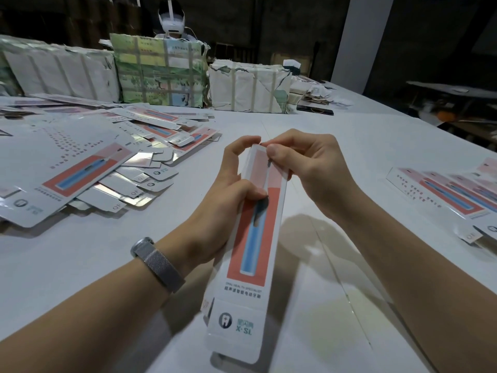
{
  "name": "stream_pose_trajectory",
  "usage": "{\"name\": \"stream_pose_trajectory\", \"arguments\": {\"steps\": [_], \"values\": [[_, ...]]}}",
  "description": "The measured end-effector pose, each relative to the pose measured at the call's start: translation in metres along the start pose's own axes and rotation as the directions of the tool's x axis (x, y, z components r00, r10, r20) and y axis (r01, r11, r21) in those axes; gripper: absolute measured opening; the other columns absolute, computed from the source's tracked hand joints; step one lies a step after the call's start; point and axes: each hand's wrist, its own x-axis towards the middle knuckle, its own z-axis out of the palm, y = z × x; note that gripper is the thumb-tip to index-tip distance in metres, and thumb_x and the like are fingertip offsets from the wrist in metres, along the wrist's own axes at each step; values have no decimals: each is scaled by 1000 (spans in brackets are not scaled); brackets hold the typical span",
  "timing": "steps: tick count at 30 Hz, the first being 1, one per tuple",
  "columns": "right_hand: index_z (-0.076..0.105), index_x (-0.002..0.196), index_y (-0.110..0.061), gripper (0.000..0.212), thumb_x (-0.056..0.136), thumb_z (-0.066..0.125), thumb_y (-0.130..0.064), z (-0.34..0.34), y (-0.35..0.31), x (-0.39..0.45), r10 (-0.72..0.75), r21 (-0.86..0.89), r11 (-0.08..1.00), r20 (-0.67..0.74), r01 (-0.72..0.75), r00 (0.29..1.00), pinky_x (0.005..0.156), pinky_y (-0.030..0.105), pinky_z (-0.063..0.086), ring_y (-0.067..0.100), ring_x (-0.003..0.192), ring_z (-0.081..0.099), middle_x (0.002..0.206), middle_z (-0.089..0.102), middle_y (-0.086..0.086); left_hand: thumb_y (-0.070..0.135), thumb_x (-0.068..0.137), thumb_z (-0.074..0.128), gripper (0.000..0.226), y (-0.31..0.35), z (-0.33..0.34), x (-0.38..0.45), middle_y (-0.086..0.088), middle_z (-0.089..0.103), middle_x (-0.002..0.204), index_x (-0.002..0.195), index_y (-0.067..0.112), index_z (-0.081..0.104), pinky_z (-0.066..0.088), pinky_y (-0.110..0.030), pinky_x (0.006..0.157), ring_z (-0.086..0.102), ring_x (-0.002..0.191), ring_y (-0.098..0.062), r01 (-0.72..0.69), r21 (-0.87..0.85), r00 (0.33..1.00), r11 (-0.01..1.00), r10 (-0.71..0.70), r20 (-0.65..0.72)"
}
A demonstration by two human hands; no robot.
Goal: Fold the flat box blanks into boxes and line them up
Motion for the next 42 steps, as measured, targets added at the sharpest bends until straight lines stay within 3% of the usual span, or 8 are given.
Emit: {"name": "stream_pose_trajectory", "arguments": {"steps": [8,15,21,25,29,33,38,42], "values": [[71,103,-8,17,100,55,-12,18,6,-5,77,140,987,-25,-72,997,71,31,57,13,76,66,88,71,2,17,77,50,53,-2,-3,5,10,70,83,118,51,45,53,-22,55,66,62,-11,-58,-24,994,998,55,-94],[69,82,-16,15,95,65,-23,17,3,-4,13,-21,1000,-151,-17,988,67,23,49,10,70,61,74,69,-7,15,78,49,56,-1,-2,3,6,64,70,122,48,42,50,-20,55,59,58,-8,-100,15,990,995,100,-95],[49,141,-28,46,97,57,-40,24,0,-9,-93,-351,935,-94,54,991,86,25,51,5,100,55,115,47,-6,8,92,52,59,4,1,8,-3,64,115,133,42,28,58,-26,74,73,94,-12,-170,-87,976,982,155,-155],[27,154,-29,71,92,45,-59,20,-7,-7,56,-381,925,85,-19,995,99,25,48,1,110,51,125,40,-10,20,89,52,72,10,1,8,4,66,132,146,50,20,59,-32,77,71,109,-19,-91,-167,986,982,65,-157],[18,157,-27,88,86,66,-47,12,-8,-5,93,-583,813,128,-1,987,93,21,43,7,112,49,125,43,-5,13,70,38,95,8,-4,6,7,66,130,154,50,13,58,-29,77,69,104,-13,-54,-158,996,986,41,-82],[29,152,-34,86,76,67,-45,-13,-6,7,218,-668,724,-16,-173,976,86,37,51,20,104,61,129,59,0,16,70,43,86,-1,-5,3,17,55,138,137,66,20,50,-40,102,56,123,-1,-53,184,993,981,72,-97],[54,120,-24,45,78,64,-36,-77,28,20,394,-819,345,-317,-459,863,70,33,42,24,96,54,106,59,-1,30,69,54,53,0,-23,4,20,64,125,109,65,58,47,-47,99,57,121,-5,-48,369,962,928,142,-235],[57,109,-19,27,84,56,-30,-134,57,16,356,-812,67,-523,-580,774,92,45,35,32,120,39,121,50,7,-9,85,52,52,4,-23,17,-4,65,122,100,40,62,44,-53,98,58,112,-19,15,318,953,948,83,-293]]}}
